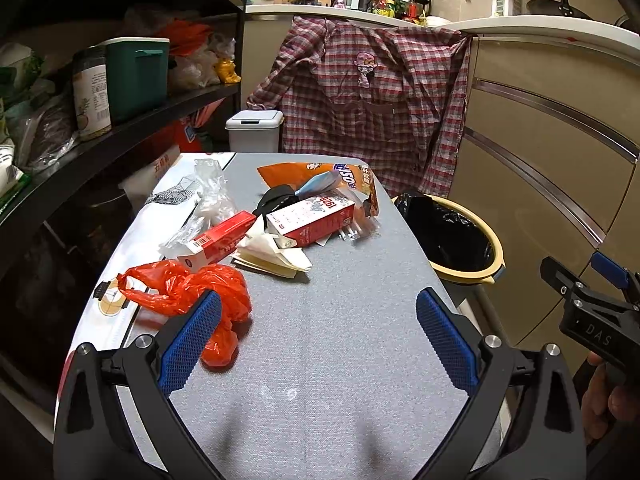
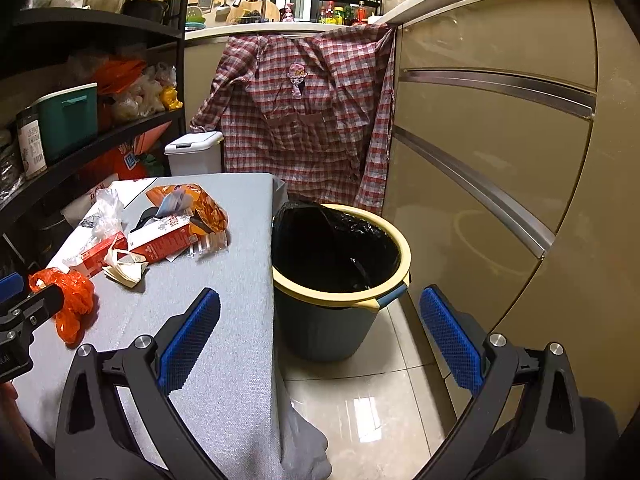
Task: Collect trash
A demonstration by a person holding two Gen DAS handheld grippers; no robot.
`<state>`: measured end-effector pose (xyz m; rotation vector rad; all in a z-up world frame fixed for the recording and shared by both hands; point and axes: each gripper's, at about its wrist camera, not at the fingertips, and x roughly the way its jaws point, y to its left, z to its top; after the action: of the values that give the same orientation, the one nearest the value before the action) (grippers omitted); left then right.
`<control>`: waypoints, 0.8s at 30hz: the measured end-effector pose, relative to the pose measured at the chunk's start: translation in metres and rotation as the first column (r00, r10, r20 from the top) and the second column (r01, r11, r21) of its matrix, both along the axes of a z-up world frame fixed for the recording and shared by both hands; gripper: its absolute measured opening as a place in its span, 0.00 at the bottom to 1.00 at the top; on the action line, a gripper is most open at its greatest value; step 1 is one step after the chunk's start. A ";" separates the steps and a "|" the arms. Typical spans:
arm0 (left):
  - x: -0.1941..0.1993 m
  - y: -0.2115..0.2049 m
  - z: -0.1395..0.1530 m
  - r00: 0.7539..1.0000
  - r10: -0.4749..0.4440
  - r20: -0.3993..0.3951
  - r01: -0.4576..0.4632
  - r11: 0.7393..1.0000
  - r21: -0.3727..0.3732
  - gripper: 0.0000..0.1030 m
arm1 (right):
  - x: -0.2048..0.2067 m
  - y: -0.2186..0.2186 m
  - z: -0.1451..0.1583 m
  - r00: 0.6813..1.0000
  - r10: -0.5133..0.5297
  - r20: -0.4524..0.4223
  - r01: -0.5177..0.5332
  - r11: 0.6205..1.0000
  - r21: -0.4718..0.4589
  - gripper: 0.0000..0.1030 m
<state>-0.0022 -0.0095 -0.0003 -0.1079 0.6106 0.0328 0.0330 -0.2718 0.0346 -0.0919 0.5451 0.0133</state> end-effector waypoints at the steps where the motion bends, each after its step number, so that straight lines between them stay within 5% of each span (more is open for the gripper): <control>1: 0.000 -0.001 0.000 1.000 0.000 0.000 0.000 1.000 0.002 0.92 | 0.000 0.000 0.000 1.000 0.000 0.000 0.000 1.000 0.000 0.95; 24: 0.001 -0.004 0.001 1.000 0.001 0.001 -0.001 1.000 -0.001 0.91 | -0.002 -0.004 0.003 1.000 0.001 0.017 -0.001 1.000 -0.005 0.95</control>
<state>-0.0014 -0.0136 0.0003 -0.1087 0.6092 0.0333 0.0310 -0.2761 0.0373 -0.0965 0.5279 0.0119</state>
